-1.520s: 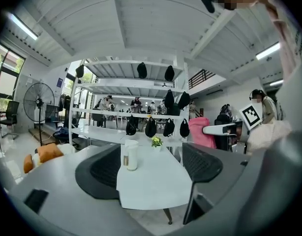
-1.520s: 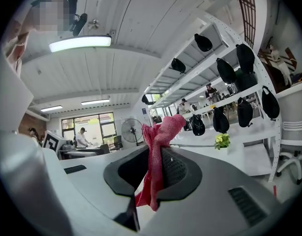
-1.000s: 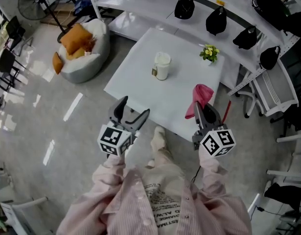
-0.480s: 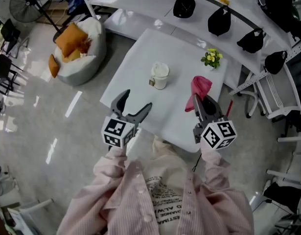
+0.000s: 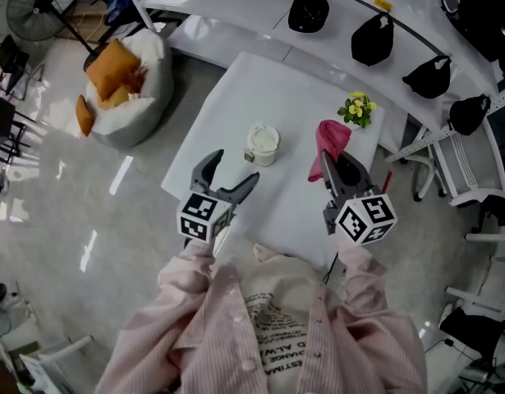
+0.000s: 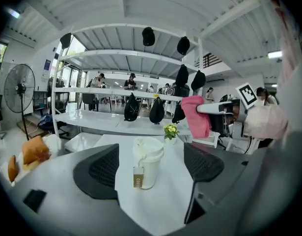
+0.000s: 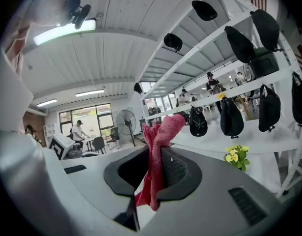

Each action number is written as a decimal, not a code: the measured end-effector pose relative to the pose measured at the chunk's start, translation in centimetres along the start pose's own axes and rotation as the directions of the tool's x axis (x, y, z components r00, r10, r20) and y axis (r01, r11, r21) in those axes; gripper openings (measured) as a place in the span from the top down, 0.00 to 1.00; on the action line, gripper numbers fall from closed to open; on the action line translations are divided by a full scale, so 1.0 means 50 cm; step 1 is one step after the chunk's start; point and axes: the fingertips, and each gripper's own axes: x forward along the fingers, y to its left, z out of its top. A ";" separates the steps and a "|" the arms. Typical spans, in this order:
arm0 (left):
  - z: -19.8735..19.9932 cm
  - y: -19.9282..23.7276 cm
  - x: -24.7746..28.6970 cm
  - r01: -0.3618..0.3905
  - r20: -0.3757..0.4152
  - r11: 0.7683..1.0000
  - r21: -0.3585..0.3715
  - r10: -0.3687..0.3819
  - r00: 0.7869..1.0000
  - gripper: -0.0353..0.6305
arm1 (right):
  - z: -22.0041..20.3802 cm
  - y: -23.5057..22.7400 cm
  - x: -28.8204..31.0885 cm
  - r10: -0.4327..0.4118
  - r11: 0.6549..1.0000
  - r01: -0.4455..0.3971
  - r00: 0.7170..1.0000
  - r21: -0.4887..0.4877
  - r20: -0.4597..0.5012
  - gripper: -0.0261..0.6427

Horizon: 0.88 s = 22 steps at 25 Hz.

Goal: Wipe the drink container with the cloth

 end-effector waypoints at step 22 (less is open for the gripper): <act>-0.070 0.029 0.198 0.128 -0.125 0.991 -0.041 -0.132 0.983 0.38 | 0.010 0.010 0.229 0.143 0.938 -0.181 0.979 -0.294 -0.147 0.89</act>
